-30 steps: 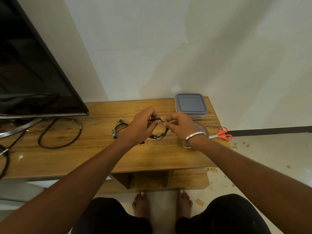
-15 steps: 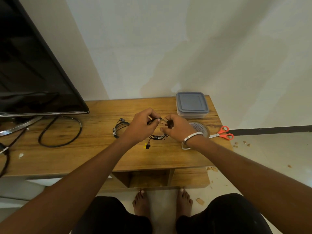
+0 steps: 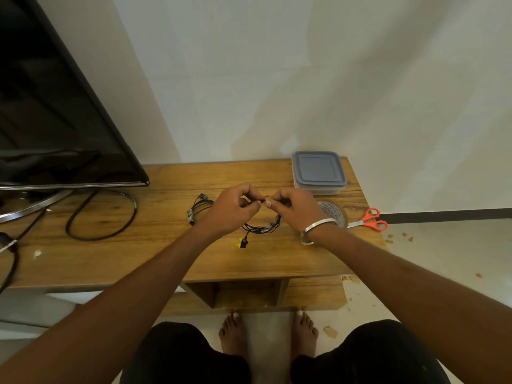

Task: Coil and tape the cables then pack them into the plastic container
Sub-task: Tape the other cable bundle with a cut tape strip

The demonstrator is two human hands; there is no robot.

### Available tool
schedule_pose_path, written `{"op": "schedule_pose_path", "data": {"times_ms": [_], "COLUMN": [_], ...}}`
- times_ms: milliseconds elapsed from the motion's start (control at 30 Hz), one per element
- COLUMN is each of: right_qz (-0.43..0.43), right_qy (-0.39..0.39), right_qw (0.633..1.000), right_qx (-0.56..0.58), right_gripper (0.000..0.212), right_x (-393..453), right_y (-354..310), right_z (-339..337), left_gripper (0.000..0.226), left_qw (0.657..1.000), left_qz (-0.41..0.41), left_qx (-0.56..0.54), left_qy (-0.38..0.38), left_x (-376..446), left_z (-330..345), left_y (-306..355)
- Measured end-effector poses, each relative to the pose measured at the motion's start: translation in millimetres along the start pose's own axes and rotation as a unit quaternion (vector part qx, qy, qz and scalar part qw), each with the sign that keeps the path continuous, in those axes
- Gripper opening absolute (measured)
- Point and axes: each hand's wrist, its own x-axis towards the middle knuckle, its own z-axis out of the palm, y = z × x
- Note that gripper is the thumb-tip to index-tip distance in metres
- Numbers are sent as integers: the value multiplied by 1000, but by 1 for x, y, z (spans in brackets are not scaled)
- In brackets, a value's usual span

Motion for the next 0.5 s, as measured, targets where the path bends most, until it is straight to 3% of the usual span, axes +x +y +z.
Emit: {"op": "schedule_pose_path", "data": {"times_ms": [500], "right_qz": [38], "right_qy": [-57], "right_qw": [996], "right_qx": [-49], "right_gripper": [26], "right_x": [25], "right_y": [9], "right_z": [41], "left_gripper": [4], "left_qw": [997], "left_qz": [-31], "left_qx": [49], "left_qy": [46], "left_x": [0], "left_z": [-5], "left_y": [-35]}}
